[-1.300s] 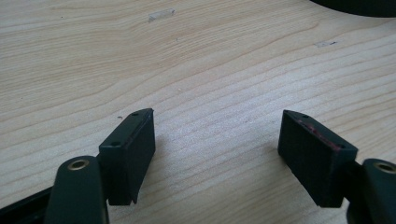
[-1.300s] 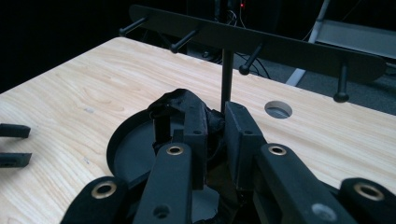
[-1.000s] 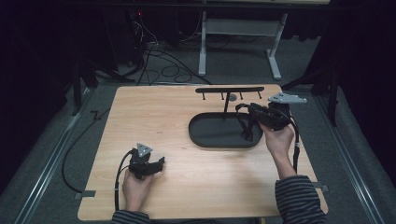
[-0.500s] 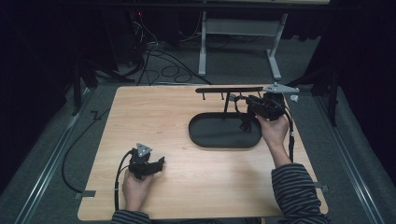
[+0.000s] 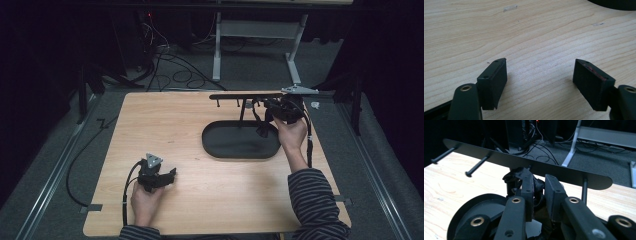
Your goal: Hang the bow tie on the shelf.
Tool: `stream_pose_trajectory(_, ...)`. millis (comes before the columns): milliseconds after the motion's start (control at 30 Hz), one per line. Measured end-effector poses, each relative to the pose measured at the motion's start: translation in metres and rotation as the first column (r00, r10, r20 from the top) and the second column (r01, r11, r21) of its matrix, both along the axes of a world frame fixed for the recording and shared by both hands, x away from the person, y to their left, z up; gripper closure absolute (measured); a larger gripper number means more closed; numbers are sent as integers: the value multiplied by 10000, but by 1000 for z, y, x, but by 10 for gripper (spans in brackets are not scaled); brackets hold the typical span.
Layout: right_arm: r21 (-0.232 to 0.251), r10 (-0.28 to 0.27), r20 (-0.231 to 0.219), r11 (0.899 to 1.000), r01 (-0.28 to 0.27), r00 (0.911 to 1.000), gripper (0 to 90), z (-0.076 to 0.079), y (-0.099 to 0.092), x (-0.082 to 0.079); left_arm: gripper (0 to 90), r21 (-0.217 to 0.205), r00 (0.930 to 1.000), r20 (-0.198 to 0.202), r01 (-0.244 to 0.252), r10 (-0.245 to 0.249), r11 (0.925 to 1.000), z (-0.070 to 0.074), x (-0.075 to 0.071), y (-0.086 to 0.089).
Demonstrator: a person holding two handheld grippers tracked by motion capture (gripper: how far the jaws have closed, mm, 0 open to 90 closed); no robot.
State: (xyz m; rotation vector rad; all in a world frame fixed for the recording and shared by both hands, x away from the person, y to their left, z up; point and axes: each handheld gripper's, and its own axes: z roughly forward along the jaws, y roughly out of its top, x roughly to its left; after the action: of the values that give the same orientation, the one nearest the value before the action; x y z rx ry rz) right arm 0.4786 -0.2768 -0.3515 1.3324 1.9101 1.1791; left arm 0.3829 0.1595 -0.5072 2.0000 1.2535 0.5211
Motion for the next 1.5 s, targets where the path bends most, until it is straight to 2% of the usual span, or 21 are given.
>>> stream_pose_trajectory(167, 212, -48, -97, 9998, 51, 9999, 650, -1, -2, 1, 278, 5, 10000, 2, -2, 2, 10000, 0, 0, 0)
stream_pose_trajectory(800, -77, 49, 56, 10000, -48, 10000, 596, 0, -11, -11, 279, 71, 10000, 11, 7, -7, 10000, 0, 0, -1)
stream_pose_trajectory(1100, 39, 129, -58, 9999, -129, 9999, 582, -3, -17, -19, 280, 108, 10000, 17, 12, -13, 9999, 0, 0, -1)
stream_pose_trajectory(1267, 191, 110, 73, 9998, -111, 9999, 573, -4, -22, -26, 280, 115, 10000, 17, 11, -11, 9999, 0, 0, -1)
stream_pose_trajectory(1500, -277, 106, 267, 9996, -99, 9996, 527, -4, -24, -37, 280, 125, 10000, 8, 17, -18, 9999, 0, 0, -1)
